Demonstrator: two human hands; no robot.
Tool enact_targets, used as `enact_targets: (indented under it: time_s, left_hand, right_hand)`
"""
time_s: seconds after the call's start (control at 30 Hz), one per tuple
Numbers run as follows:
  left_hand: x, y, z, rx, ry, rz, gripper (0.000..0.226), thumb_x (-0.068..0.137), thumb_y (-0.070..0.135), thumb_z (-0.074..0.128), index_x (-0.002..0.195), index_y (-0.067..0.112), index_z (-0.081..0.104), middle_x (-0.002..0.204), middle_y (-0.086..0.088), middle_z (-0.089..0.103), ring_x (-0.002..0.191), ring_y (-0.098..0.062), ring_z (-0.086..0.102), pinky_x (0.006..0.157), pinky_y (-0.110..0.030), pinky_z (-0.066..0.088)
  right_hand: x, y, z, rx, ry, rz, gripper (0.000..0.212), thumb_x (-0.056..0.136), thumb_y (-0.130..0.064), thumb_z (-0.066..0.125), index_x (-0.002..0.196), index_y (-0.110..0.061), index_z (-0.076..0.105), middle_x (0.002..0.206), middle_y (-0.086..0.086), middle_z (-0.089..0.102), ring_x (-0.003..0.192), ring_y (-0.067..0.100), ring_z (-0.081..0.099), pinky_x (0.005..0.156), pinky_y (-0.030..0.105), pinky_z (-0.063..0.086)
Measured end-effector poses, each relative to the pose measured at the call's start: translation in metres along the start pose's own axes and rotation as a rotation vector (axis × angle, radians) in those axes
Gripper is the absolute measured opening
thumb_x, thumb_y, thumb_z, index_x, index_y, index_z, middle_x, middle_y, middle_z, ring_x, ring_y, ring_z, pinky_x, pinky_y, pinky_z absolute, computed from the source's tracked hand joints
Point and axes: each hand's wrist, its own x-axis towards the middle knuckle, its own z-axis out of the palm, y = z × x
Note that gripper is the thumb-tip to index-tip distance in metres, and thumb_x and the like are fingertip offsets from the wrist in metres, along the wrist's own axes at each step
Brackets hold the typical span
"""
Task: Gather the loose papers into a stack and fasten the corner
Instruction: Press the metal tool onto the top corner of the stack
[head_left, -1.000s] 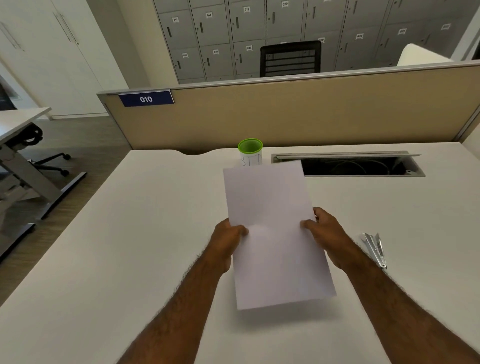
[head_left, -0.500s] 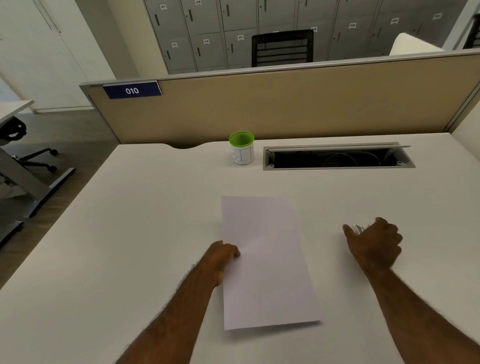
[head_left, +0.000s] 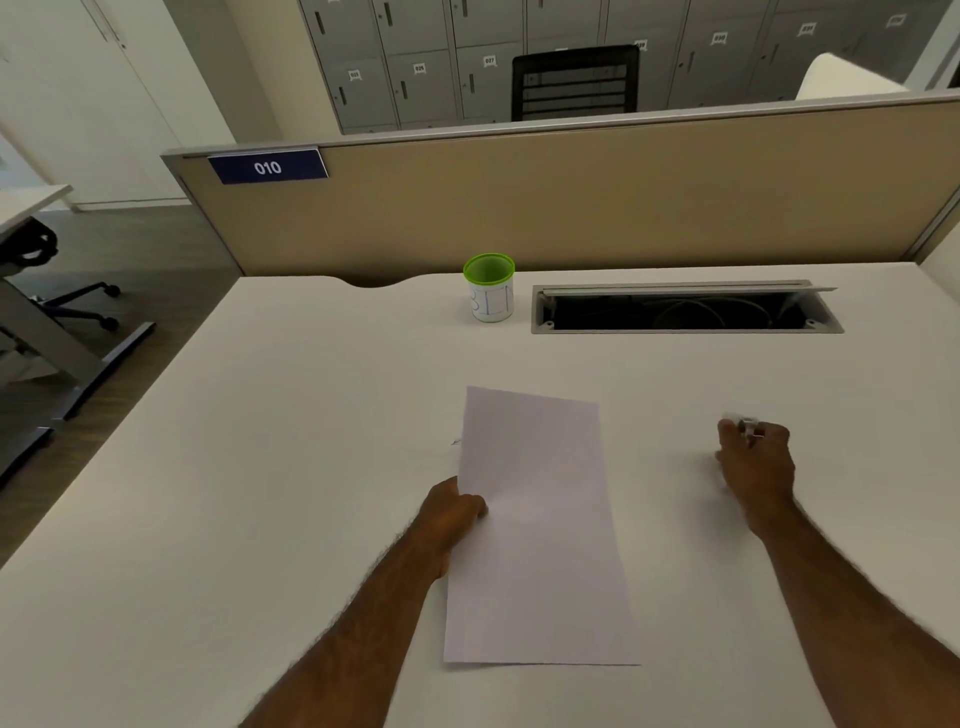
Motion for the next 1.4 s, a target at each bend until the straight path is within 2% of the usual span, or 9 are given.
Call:
enact_targets:
  time_s: [0.07, 0.2, 0.33, 0.43, 0.57, 0.7, 0.97, 1.17, 1.4]
  left_hand:
    - [-0.002, 0.002, 0.001, 0.011, -0.008, 0.048, 0.036, 0.083, 0.001, 0.057, 0.114, 0.018, 0.061, 0.105, -0.009, 0.068, 0.092, -0.027, 0.064, 0.079, -0.035, 0.054]
    - [-0.005, 0.006, 0.003, 0.068, 0.001, 0.149, 0.042, 0.082, -0.001, 0.054, 0.118, 0.019, 0.063, 0.102, -0.001, 0.068, 0.09, -0.02, 0.064, 0.076, -0.031, 0.053]
    - [-0.008, 0.006, 0.004, 0.164, 0.019, 0.234, 0.046, 0.084, 0.0, 0.052, 0.126, 0.018, 0.061, 0.109, 0.0, 0.067, 0.094, -0.019, 0.063, 0.078, -0.027, 0.05]
    - [-0.012, 0.008, 0.004, 0.225, 0.039, 0.324, 0.049, 0.087, 0.0, 0.049, 0.131, 0.019, 0.059, 0.117, 0.002, 0.066, 0.104, -0.019, 0.062, 0.084, -0.025, 0.046]
    - [-0.016, 0.01, 0.004, 0.308, 0.054, 0.424, 0.044, 0.093, 0.002, 0.048, 0.134, 0.015, 0.056, 0.127, -0.001, 0.063, 0.113, -0.019, 0.06, 0.097, -0.028, 0.046]
    - [-0.017, 0.01, 0.004, 0.343, 0.065, 0.46, 0.039, 0.096, 0.006, 0.047, 0.134, 0.014, 0.055, 0.13, -0.004, 0.063, 0.117, -0.025, 0.06, 0.102, -0.035, 0.046]
    - [-0.019, 0.012, 0.004, 0.389, 0.07, 0.473, 0.037, 0.098, 0.009, 0.047, 0.134, 0.012, 0.054, 0.129, -0.007, 0.064, 0.114, -0.027, 0.061, 0.1, -0.037, 0.048]
    - [-0.02, 0.012, 0.005, 0.415, 0.069, 0.454, 0.038, 0.099, 0.011, 0.046, 0.137, 0.011, 0.051, 0.134, -0.008, 0.061, 0.118, -0.028, 0.059, 0.101, -0.036, 0.046]
    - [-0.022, 0.014, 0.005, 0.419, 0.075, 0.43, 0.039, 0.1, 0.011, 0.046, 0.139, 0.01, 0.049, 0.137, -0.008, 0.058, 0.121, -0.028, 0.057, 0.102, -0.039, 0.045]
  right_hand:
    - [0.0, -0.018, 0.006, 0.204, -0.122, 0.056, 0.027, 0.094, -0.036, 0.048, 0.088, -0.011, 0.055, 0.083, 0.012, 0.057, 0.065, 0.025, 0.055, 0.055, 0.031, 0.049]
    - [-0.013, -0.06, 0.017, 0.265, -0.403, 0.081, 0.026, 0.097, -0.034, 0.041, 0.087, -0.014, 0.055, 0.086, 0.01, 0.056, 0.062, 0.017, 0.047, 0.054, 0.03, 0.04]
    - [-0.033, -0.09, 0.026, -0.005, -0.649, -0.196, 0.032, 0.096, -0.046, 0.044, 0.108, -0.018, 0.055, 0.091, 0.003, 0.063, 0.066, 0.014, 0.051, 0.055, 0.027, 0.041]
    - [-0.044, -0.111, 0.036, -0.265, -0.749, -0.432, 0.035, 0.094, -0.045, 0.05, 0.122, -0.024, 0.052, 0.103, -0.004, 0.064, 0.084, 0.014, 0.058, 0.07, 0.027, 0.045]
    - [-0.051, -0.128, 0.048, -0.459, -0.807, -0.671, 0.05, 0.087, -0.041, 0.064, 0.132, -0.026, 0.05, 0.119, -0.009, 0.057, 0.105, 0.009, 0.054, 0.084, 0.02, 0.04]
    - [-0.056, -0.136, 0.06, -0.619, -0.831, -0.811, 0.057, 0.084, -0.043, 0.067, 0.135, -0.028, 0.049, 0.13, -0.005, 0.055, 0.115, 0.014, 0.05, 0.093, 0.027, 0.039]
    - [-0.063, -0.144, 0.069, -0.739, -0.874, -0.929, 0.056, 0.082, -0.047, 0.066, 0.134, -0.033, 0.05, 0.123, -0.006, 0.055, 0.114, 0.015, 0.046, 0.097, 0.038, 0.042]
    - [-0.074, -0.154, 0.077, -0.738, -0.91, -0.99, 0.051, 0.084, -0.047, 0.065, 0.131, -0.032, 0.053, 0.123, -0.008, 0.055, 0.112, 0.012, 0.045, 0.095, 0.035, 0.041]
    - [-0.079, -0.16, 0.082, -0.767, -0.903, -1.03, 0.043, 0.086, -0.049, 0.061, 0.125, -0.033, 0.058, 0.105, -0.014, 0.057, 0.099, 0.009, 0.045, 0.087, 0.035, 0.044]
